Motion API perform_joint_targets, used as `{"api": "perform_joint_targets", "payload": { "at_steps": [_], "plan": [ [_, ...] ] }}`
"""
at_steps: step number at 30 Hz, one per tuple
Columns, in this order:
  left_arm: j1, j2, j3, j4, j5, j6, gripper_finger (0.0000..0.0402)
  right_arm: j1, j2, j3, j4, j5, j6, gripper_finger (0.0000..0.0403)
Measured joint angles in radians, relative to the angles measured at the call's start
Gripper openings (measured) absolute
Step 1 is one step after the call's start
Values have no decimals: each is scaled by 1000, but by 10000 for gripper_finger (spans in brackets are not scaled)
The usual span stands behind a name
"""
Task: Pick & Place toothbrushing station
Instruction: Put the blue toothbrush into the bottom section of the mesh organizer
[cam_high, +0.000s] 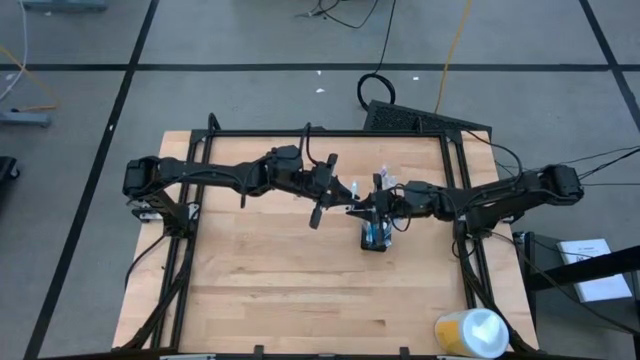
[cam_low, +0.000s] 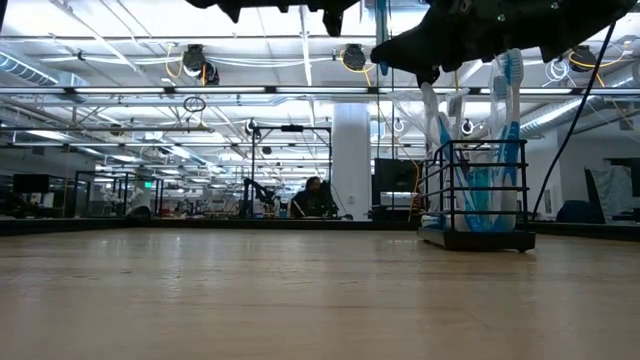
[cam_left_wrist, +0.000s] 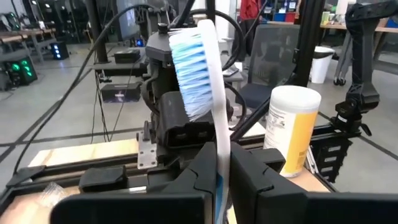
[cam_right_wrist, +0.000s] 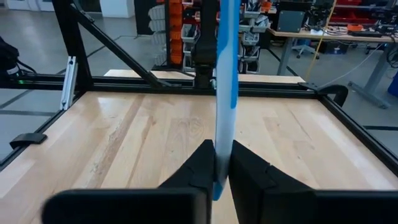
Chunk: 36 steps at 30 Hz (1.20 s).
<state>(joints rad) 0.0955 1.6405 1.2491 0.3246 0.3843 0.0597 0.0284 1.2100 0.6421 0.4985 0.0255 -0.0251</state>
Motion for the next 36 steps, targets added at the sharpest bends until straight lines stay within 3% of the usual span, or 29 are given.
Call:
{"api": "perform_joint_targets", "payload": {
  "at_steps": [7, 12, 21, 30, 36],
  "plan": [
    [-38, -2, -5, 34, 10, 56, 17, 0, -183, -1, -147, -2, -15, 132],
    [-109, 32, -57, 94, 53, 112, 17, -2, -366, 1, -261, 19, 12, 174],
    [-123, 264, -83, 490, 17, 86, 17, -1, -450, -56, -199, 33, 8, 176],
    [-60, 327, -82, 549, 1, 55, 17, -1, -447, -78, -167, 27, 15, 169],
    [-37, 326, -81, 501, 7, 36, 17, -1, -447, -78, -167, 27, 14, 169]
  ]
}}
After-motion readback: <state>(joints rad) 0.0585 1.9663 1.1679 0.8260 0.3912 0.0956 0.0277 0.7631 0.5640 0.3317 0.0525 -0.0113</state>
